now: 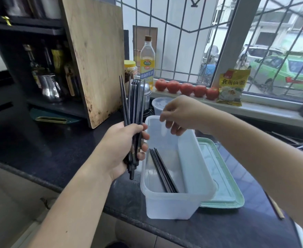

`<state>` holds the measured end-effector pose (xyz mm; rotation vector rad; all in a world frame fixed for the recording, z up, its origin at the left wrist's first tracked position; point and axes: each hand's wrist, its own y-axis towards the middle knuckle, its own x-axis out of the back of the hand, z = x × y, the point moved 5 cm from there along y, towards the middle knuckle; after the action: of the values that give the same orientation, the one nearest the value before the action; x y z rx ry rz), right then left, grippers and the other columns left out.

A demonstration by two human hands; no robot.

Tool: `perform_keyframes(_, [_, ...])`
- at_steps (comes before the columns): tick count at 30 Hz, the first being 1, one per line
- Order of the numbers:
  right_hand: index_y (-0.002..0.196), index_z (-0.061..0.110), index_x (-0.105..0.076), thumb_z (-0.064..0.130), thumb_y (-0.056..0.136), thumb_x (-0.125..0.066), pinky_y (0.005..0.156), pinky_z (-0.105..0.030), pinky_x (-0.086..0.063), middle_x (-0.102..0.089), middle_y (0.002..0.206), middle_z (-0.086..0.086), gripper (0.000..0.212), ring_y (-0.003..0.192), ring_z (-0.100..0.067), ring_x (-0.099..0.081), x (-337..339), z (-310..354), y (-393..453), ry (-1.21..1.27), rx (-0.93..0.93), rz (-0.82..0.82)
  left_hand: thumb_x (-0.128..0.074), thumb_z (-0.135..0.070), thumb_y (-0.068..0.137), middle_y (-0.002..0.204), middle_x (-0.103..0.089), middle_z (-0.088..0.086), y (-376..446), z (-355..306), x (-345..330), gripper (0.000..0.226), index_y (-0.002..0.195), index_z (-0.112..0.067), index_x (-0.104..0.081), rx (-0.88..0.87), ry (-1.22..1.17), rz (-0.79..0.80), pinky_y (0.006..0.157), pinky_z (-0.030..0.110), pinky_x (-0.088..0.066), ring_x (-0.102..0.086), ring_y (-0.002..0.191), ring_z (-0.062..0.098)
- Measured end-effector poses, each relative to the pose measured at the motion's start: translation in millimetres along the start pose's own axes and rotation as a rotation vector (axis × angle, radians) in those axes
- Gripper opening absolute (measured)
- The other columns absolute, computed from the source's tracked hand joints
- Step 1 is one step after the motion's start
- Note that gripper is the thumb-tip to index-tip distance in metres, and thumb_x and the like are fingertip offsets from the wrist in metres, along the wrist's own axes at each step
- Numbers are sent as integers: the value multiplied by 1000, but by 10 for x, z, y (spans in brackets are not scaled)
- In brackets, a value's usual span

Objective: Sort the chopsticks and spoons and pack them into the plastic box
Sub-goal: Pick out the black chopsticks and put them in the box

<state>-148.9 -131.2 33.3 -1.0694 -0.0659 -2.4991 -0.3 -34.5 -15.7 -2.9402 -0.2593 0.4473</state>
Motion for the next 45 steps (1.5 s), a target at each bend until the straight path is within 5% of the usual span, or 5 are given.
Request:
perform_keyframes(11, [97,4,-69,21,104,-57,53,-26,-51,-67,80,-11,22,58,-17,-60,103,78,-261,558,73,-98,-55,-12,105,92,-78,16,-141,-55,-274,14,116,-3,-59,17,56,179,48,32,-56,-74,70,29])
perform_keyframes(14, [89,0,-64,18,106,-48,43,-24,-50,-67,68,-17,29,46,-19,-61,244,77,-235,159,69,-286,-54,-15,106,98,-76,20,-69,-51,-12,13,115,-5,-56,-64,174,-83,50,35,-58,-75,67,30])
perform_keyframes(23, [79,-5,-59,14,103,-46,65,-40,-64,-71,68,-18,33,45,-24,-66,-971,-651,104,-521,-335,338,-54,-15,106,84,-70,10,-77,-74,167,14,115,-6,-61,-95,147,-161,45,30,-46,-64,51,18])
perform_keyframes(40, [93,3,-71,16,99,-61,56,-26,-50,-68,79,-8,17,65,-17,-61,34,152,-226,524,67,-156,-52,-9,105,100,-79,15,-137,-97,-96,18,117,-3,-64,8,25,95,52,35,-60,-76,74,31])
perform_keyframes(45, [78,-3,-68,11,95,-58,52,-31,-60,-72,63,-13,24,51,-20,-70,65,6,-163,-110,-41,-155,-53,-13,106,88,-76,11,-57,-72,258,12,112,-8,-63,-72,103,-169,45,29,-48,-68,55,19])
